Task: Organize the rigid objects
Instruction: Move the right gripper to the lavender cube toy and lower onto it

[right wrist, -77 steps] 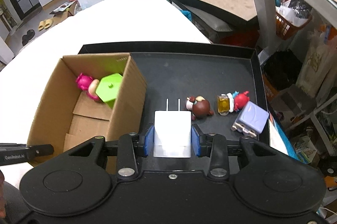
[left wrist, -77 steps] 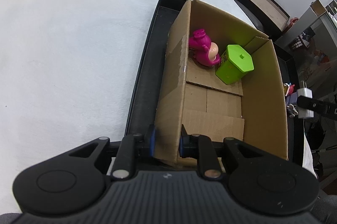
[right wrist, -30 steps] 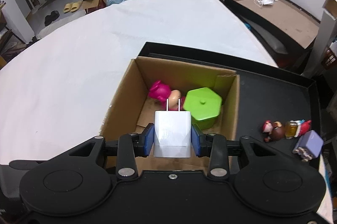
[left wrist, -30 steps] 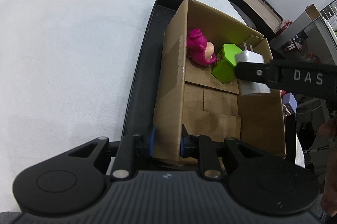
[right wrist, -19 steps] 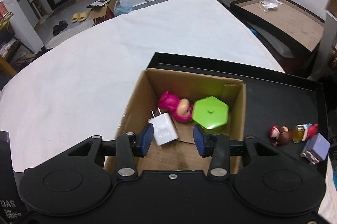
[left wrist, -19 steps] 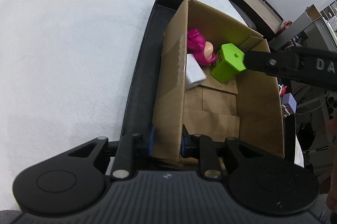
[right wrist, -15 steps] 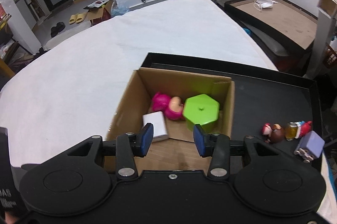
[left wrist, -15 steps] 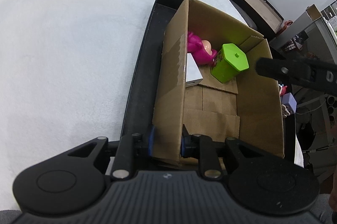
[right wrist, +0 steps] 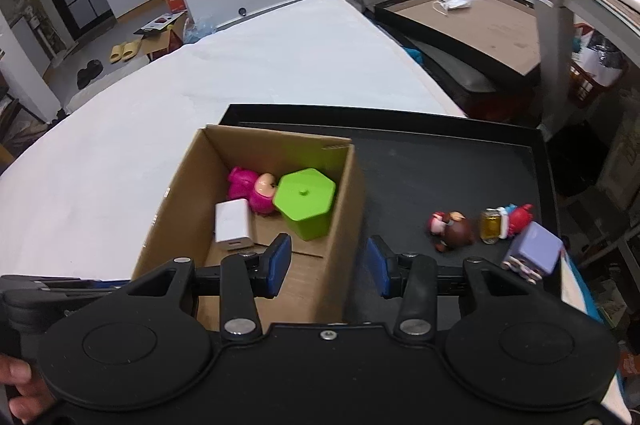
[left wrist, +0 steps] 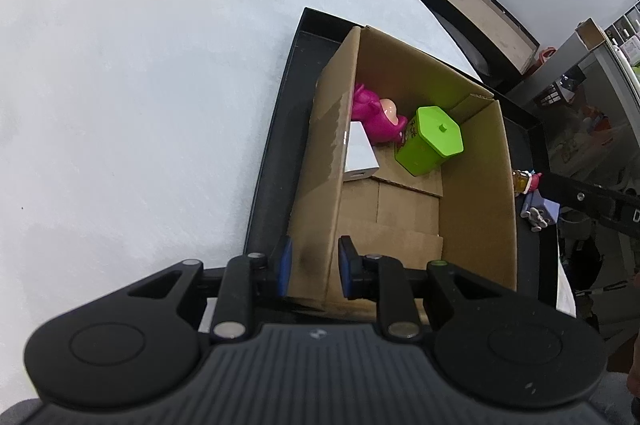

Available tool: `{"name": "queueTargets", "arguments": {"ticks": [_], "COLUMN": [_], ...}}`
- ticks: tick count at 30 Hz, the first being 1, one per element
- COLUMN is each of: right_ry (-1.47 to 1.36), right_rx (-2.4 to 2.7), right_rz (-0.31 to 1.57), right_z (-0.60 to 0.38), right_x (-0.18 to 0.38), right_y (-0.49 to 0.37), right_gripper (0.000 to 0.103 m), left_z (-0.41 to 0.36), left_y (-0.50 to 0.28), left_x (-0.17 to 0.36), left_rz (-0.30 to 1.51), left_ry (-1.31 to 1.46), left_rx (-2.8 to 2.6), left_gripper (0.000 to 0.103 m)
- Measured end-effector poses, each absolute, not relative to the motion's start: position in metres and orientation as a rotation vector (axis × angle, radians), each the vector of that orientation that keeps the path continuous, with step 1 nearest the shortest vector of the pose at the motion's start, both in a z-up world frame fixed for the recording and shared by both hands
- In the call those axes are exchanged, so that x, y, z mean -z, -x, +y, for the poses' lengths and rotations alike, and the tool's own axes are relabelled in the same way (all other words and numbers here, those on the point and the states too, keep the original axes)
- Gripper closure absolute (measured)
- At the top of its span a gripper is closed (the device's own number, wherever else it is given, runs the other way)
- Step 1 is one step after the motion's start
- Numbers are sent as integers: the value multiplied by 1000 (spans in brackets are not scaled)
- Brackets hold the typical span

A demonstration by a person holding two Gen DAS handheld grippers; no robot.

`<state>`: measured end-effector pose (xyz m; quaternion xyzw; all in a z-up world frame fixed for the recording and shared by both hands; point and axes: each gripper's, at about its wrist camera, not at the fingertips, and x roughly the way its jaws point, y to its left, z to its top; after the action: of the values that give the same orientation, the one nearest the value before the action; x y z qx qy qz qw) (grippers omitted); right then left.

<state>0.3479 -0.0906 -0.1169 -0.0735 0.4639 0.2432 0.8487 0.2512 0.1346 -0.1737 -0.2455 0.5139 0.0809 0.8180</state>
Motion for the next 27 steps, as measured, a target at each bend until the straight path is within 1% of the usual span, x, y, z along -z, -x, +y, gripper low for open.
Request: {"name": "queueTargets", "arguments": {"ticks": [3,7,27], "right_ry": [149,141,60], "right_rx": [-496,-470,-319], "right_rz": [976,982,983], "right_z": [-103,-120,-211], "right_x": [117,120,147], "right_y": [-348,-350,-367], "right_gripper": [60,60,59], "left_z": [132,131,129], "left_y": [-251,-248,-247], "left_x": [174,174,174], "left_rz": [1095,1084,1082], "left_ry": [514,495,483], "left_rx": [-171,-167,-177], "left_gripper": [83,88,89]}}
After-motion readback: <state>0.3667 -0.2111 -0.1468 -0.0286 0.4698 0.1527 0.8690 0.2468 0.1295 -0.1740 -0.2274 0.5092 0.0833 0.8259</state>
